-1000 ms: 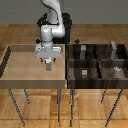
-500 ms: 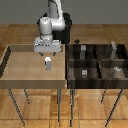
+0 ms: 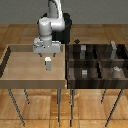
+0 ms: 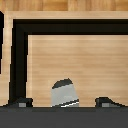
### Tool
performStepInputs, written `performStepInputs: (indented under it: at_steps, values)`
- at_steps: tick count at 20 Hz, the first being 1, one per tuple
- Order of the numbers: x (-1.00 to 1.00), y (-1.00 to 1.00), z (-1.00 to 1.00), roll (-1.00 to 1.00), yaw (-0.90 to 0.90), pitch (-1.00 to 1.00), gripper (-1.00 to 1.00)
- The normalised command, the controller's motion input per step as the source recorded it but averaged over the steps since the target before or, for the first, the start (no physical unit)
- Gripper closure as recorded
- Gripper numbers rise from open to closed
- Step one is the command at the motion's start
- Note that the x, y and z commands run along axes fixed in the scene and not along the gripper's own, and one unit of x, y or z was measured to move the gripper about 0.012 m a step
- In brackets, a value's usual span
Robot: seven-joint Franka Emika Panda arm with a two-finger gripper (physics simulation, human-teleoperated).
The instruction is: Place the milk carton into the appropriate compartment.
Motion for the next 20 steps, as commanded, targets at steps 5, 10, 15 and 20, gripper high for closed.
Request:
performStepInputs:
  at_steps: [5,10,15,20]
  values:
    - [0.0,0.0,-0.6,0.0,0.0,0.0,-1.0]
    - [0.0,0.0,-0.4,0.0,0.0,0.0,1.0]
    - [0.0,0.0,0.2,0.0,0.0,0.0,1.0]
    - [0.0,0.0,0.8,0.0,0.0,0.0,1.0]
